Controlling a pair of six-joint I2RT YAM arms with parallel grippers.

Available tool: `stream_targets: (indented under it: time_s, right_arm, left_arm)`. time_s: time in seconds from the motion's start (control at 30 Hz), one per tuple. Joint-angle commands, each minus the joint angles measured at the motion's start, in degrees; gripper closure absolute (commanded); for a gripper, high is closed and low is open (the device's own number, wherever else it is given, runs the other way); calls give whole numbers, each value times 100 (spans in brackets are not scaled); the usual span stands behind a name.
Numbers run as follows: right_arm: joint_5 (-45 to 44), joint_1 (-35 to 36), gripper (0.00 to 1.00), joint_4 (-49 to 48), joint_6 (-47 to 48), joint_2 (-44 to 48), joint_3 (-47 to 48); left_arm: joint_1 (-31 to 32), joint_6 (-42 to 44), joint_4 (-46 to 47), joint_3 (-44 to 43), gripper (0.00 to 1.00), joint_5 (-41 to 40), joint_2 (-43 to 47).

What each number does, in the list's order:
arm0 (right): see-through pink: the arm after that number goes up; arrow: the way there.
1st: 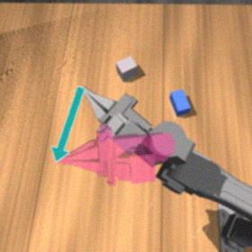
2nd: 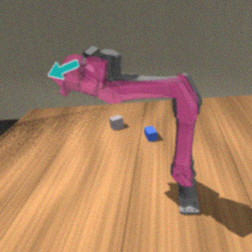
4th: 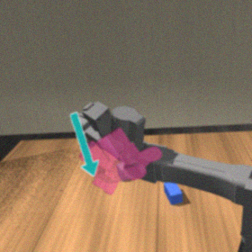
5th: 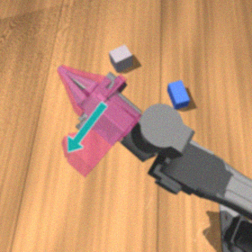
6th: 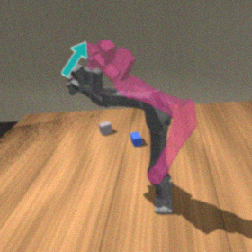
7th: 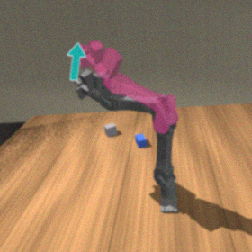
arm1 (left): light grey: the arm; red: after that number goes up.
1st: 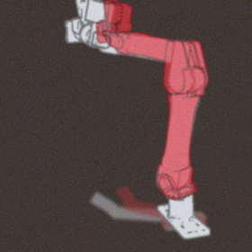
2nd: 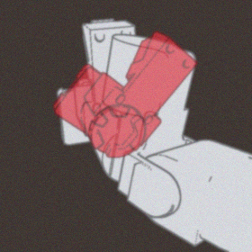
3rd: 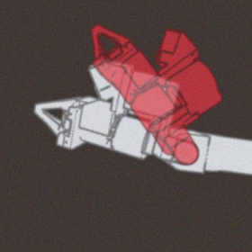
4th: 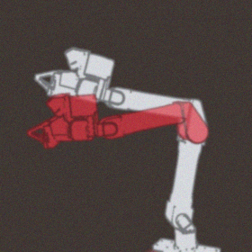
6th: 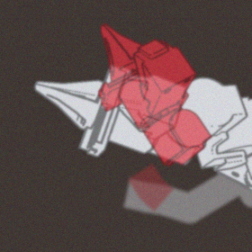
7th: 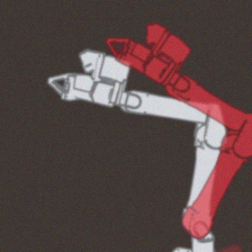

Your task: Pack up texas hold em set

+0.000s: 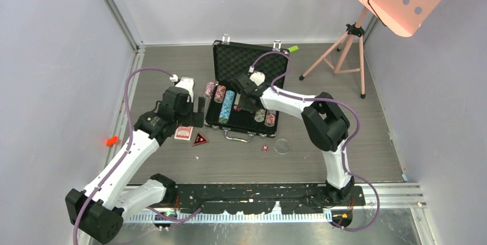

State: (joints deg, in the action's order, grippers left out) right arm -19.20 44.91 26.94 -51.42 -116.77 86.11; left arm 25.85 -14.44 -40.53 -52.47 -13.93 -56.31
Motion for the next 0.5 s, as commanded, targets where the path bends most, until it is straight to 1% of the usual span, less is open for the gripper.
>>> stream_targets:
  time_s: [0.0, 0.1, 0.3, 0.37, 0.47]
  right_arm:
    - [36, -8, 81, -265, -197, 92, -105]
    - [88, -29, 79, -371, -237, 92, -284]
    - [168, -70, 72, -331, -202, 40, -291]
    - [175, -82, 63, -353, -181, 106, -337]
    - [267, -87, 60, -359, -168, 131, -342]
  left_arm:
    - [-18, 99, 178, -35, 7, -47, 142]
    - [-18, 99, 177, -44, 7, -31, 132]
    - [-18, 108, 178, -44, 7, -26, 109]
    - [-18, 108, 182, -49, 7, -14, 96]
    - [-18, 108, 169, -62, 7, -13, 94]
